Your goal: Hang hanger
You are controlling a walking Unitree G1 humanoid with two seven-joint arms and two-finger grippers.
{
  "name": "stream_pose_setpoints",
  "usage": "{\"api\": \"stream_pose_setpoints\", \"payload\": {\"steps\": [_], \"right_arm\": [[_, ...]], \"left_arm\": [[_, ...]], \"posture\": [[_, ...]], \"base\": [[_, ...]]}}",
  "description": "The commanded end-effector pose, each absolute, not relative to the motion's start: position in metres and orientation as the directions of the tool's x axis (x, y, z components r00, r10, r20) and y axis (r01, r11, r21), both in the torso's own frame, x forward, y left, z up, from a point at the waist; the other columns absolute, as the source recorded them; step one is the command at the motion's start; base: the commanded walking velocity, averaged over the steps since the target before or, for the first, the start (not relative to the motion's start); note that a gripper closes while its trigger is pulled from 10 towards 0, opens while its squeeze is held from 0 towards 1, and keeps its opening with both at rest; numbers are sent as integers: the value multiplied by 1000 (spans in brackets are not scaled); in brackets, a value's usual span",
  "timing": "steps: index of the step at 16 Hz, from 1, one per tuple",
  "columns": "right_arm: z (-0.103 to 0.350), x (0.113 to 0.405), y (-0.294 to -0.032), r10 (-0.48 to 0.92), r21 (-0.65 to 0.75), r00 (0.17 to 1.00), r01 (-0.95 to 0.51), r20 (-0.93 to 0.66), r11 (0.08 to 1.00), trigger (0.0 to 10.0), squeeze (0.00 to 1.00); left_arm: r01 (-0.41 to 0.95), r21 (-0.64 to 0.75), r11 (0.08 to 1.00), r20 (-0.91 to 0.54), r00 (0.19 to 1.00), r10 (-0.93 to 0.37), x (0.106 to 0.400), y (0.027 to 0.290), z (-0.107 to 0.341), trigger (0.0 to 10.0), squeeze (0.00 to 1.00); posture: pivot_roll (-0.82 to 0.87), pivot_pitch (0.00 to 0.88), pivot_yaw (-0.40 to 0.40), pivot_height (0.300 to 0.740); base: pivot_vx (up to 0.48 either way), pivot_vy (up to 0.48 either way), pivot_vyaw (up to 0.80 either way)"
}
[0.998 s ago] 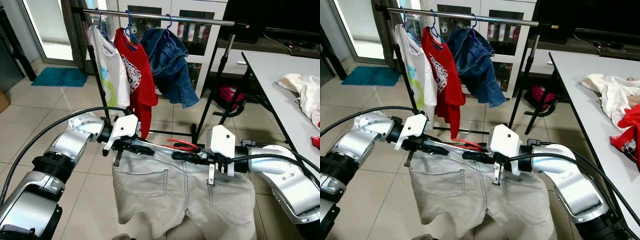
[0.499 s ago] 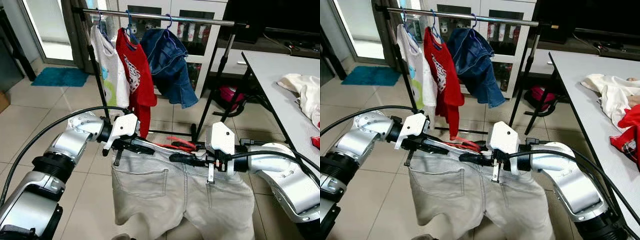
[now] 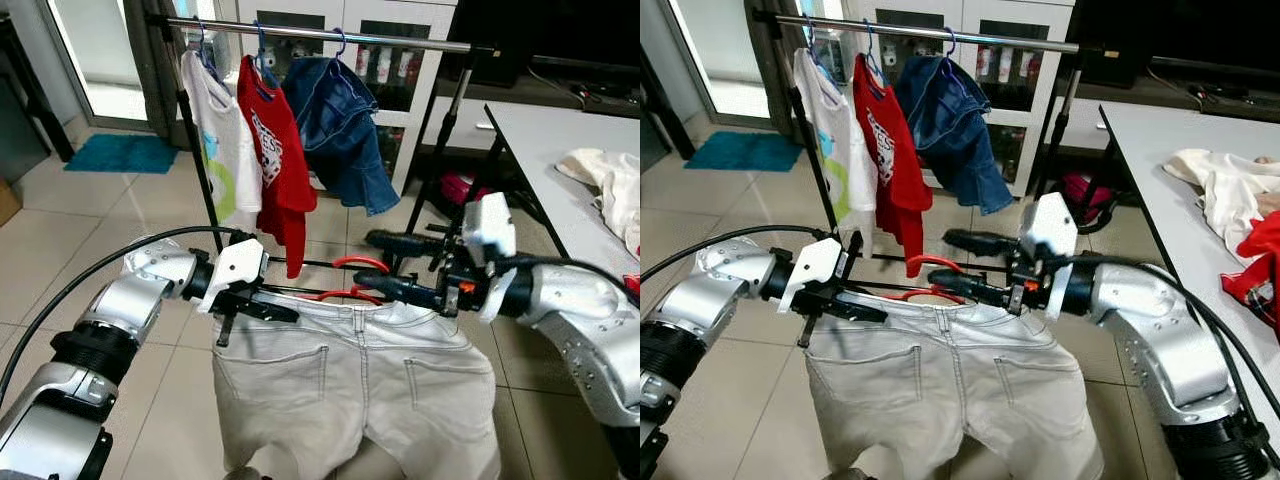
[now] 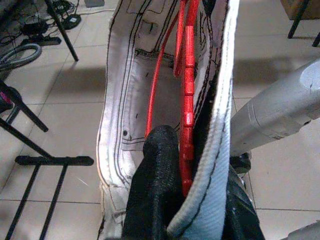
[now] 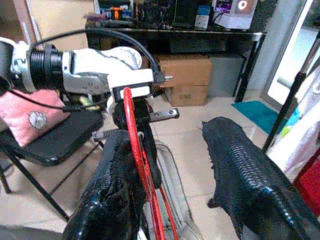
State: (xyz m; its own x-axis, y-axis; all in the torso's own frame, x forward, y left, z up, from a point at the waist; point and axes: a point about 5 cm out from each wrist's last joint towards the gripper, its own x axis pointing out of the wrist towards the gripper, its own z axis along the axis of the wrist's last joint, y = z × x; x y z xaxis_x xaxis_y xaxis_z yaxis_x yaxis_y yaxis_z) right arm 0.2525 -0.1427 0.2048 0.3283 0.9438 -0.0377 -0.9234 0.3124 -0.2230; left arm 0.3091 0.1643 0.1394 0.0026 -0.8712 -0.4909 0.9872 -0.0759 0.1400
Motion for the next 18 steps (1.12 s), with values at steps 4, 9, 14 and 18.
{"api": "stream_pose_setpoints", "payload": {"steps": [4,9,14,18], "right_arm": [[203,244,-142,969,-87,246,-966,-30,243,0,0],[201,246,-142,966,-22,256,-966,-22,256,0,0],[201,249,-138,958,15,288,-958,19,288,0,0],[201,250,-138,952,8,306,-952,30,306,0,0]], "left_arm": [[980,184,-74,-417,10,-909,309,157,155,0,0],[981,185,-60,-411,21,-912,309,158,155,0,0],[982,183,-47,-398,31,-917,310,157,157,0,0],[982,185,-32,-390,44,-920,312,156,158,0,0]], "posture": [[-101,0,-43,740],[-98,0,-43,740],[-97,0,-42,740],[-101,0,-39,740]], "base": [[0,0,0],[0,0,0],[0,0,0],[0,0,0]]}}
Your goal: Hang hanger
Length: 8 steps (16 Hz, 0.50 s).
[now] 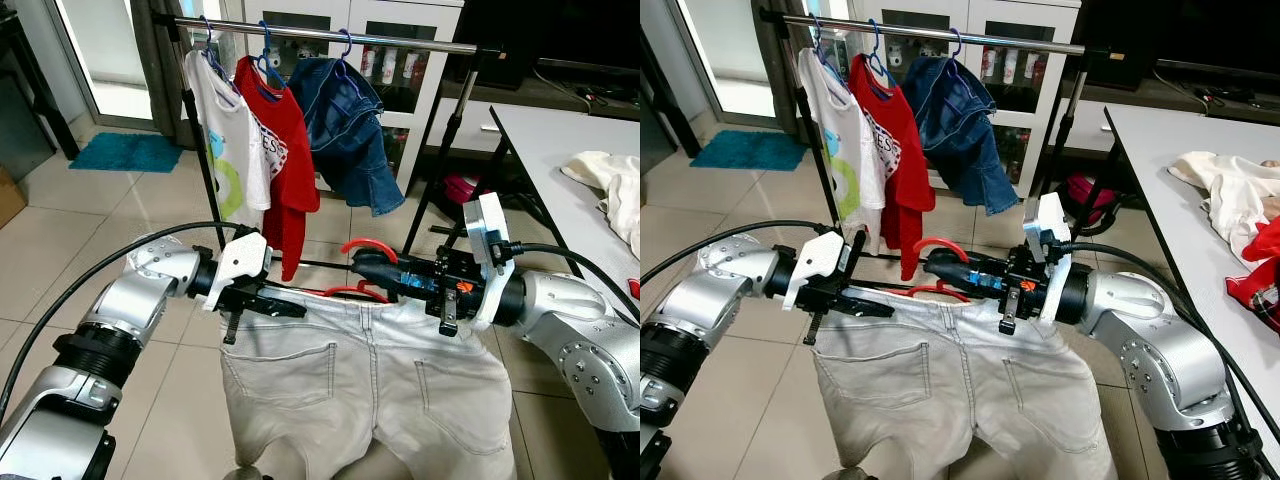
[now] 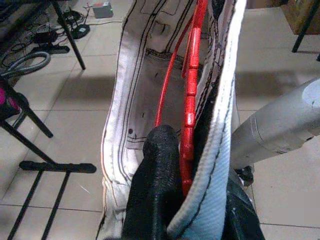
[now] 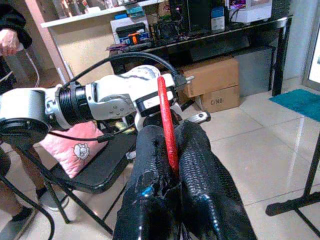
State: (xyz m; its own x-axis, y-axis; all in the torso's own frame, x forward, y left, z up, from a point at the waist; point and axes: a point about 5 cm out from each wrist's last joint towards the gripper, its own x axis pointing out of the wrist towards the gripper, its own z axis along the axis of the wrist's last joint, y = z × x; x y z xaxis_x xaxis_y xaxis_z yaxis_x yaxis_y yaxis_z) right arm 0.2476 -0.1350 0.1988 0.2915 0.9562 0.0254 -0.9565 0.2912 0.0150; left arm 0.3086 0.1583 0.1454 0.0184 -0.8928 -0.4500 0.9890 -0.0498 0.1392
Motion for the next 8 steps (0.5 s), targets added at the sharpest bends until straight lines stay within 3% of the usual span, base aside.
{"api": "stream_pose_setpoints", "payload": {"steps": [1,7,8], "right_arm": [[201,251,-138,950,9,312,-950,33,312,0,0],[204,255,-138,935,5,352,-936,48,352,0,0],[205,257,-138,930,2,362,-932,55,363,0,0]], "left_arm": [[982,187,-26,-388,49,-920,312,157,158,0,0],[981,195,0,-374,74,-925,315,157,161,0,0],[973,225,49,-357,129,-925,319,156,163,5529,0]], "posture": [[-101,0,-39,740],[-100,0,-39,740],[-100,0,-39,740]], "base": [[0,0,0],[0,0,0],[0,0,0]]}}
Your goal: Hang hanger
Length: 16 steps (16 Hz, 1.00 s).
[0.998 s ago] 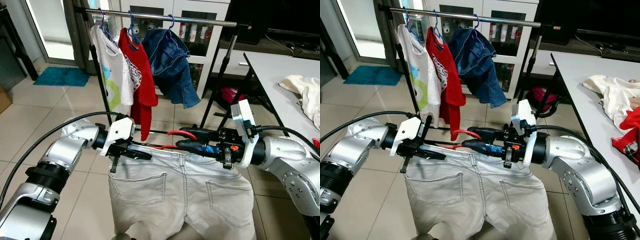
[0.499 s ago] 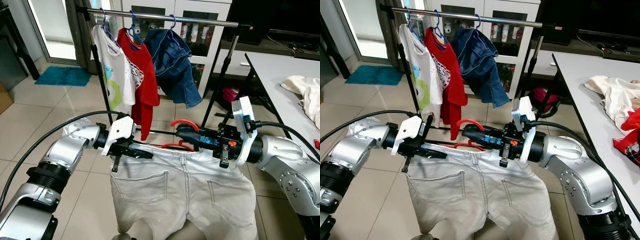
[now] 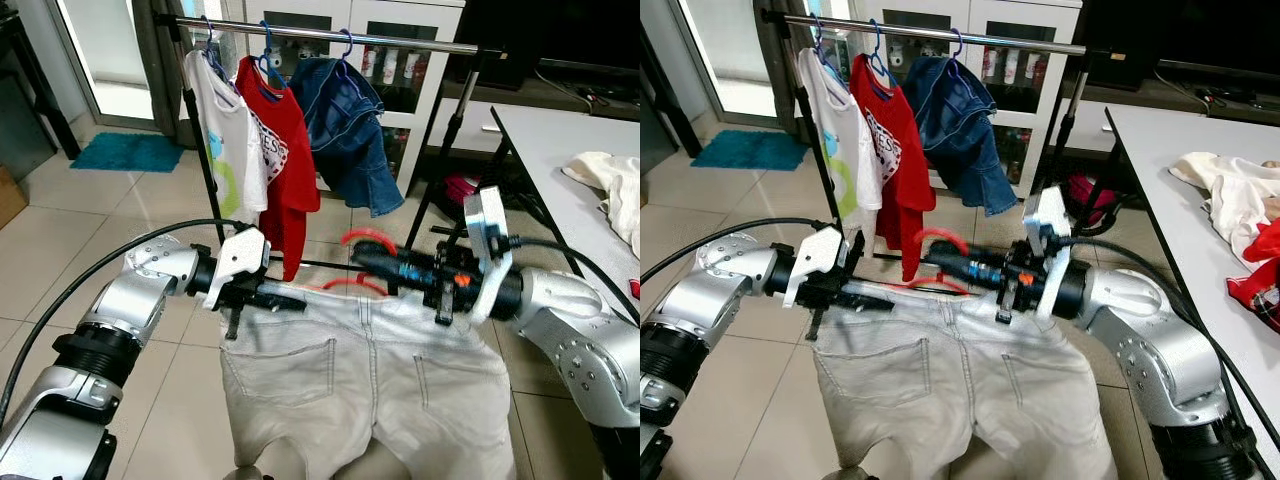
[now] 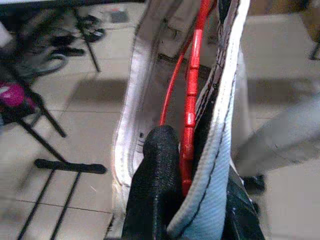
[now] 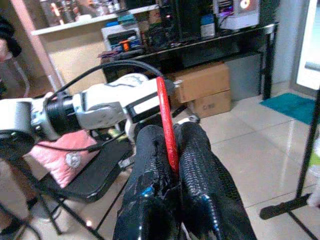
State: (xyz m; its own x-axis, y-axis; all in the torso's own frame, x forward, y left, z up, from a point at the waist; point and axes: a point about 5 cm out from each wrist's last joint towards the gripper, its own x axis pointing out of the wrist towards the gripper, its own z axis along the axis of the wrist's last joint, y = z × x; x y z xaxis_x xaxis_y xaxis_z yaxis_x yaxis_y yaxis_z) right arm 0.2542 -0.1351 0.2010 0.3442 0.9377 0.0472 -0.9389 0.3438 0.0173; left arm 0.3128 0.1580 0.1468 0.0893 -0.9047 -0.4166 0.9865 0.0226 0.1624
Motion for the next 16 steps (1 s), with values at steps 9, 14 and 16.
{"api": "stream_pose_setpoints", "payload": {"steps": [9,14,16], "right_arm": [[201,267,-143,882,-37,471,-881,35,472,0,0],[199,271,-137,858,-91,514,-854,15,513,0,0],[197,273,-141,840,-109,542,-835,2,539,0,0]], "left_arm": [[967,246,72,-241,133,-961,322,158,179,10000,1000],[948,318,12,-274,104,-956,319,150,182,10000,0],[929,369,1,-285,114,-952,318,147,180,10000,0]], "posture": [[-100,0,-42,740],[-100,0,-40,740],[-101,0,-40,740]], "base": [[0,0,0],[0,0,0],[0,0,0]]}}
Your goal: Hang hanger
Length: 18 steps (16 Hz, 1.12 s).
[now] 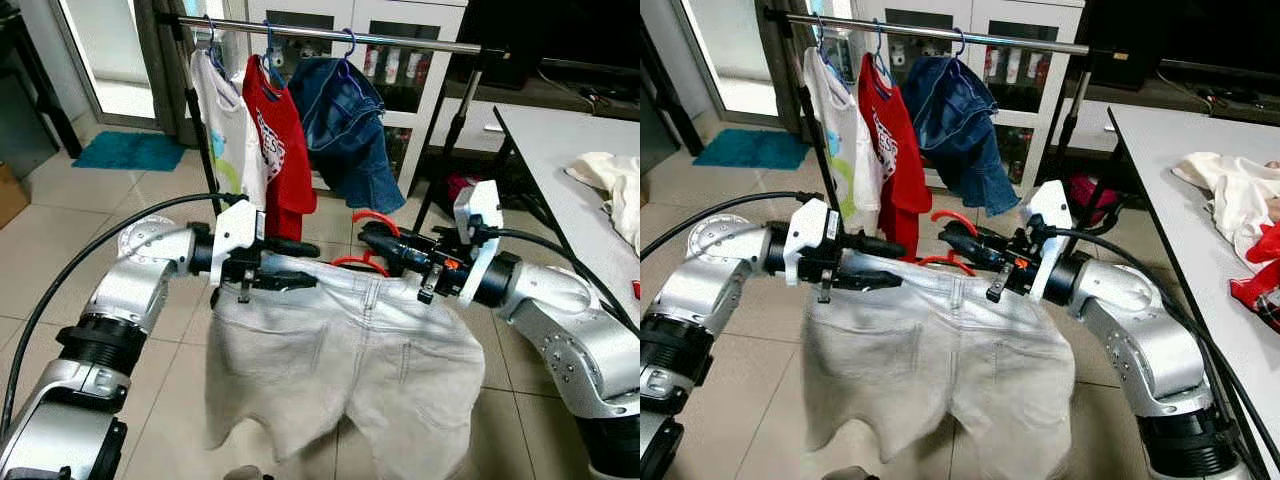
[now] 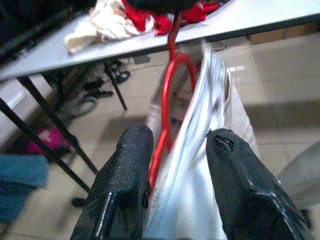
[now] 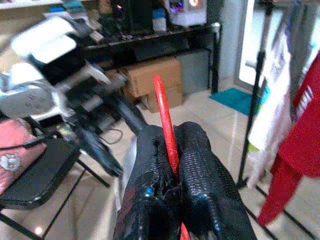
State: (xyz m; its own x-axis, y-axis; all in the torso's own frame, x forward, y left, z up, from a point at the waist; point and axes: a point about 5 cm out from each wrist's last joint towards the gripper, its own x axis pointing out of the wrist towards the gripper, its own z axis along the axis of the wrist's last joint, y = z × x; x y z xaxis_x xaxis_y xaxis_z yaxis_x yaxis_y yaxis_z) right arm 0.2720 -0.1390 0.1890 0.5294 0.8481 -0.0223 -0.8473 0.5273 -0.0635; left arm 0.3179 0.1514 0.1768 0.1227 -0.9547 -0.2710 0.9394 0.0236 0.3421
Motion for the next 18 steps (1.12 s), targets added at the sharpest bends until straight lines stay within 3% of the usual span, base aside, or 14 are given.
{"api": "stream_pose_setpoints", "payload": {"steps": [1,6,10,15,16,18], "right_arm": [[197,275,-143,829,-116,559,-823,6,556,0,0],[197,278,-142,824,-128,567,-816,12,563,0,0],[201,273,-135,856,-136,517,-846,24,515,0,0],[203,270,-132,868,-140,496,-858,28,494,0,0],[204,269,-133,866,-142,499,-856,31,497,0,0],[204,269,-133,864,-143,502,-853,34,501,0,0]], "left_arm": [[921,389,14,-283,134,-950,319,147,179,10000,0],[874,486,0,-342,190,-921,321,149,170,10000,0],[863,505,33,-348,238,-907,330,144,163,10000,0],[884,467,13,-352,199,-915,336,134,157,10000,0],[894,448,-6,-360,175,-916,336,134,157,3843,0],[907,420,-37,-398,147,-905,336,136,152,0,0]], "posture": [[-101,0,-41,740],[-97,0,-50,740],[-96,0,-55,740],[-114,0,-33,740],[-116,0,-28,740],[-117,0,-26,740]], "base": [[0,0,0],[0,0,0],[0,0,0],[0,0,0],[0,0,0],[0,0,0]]}}
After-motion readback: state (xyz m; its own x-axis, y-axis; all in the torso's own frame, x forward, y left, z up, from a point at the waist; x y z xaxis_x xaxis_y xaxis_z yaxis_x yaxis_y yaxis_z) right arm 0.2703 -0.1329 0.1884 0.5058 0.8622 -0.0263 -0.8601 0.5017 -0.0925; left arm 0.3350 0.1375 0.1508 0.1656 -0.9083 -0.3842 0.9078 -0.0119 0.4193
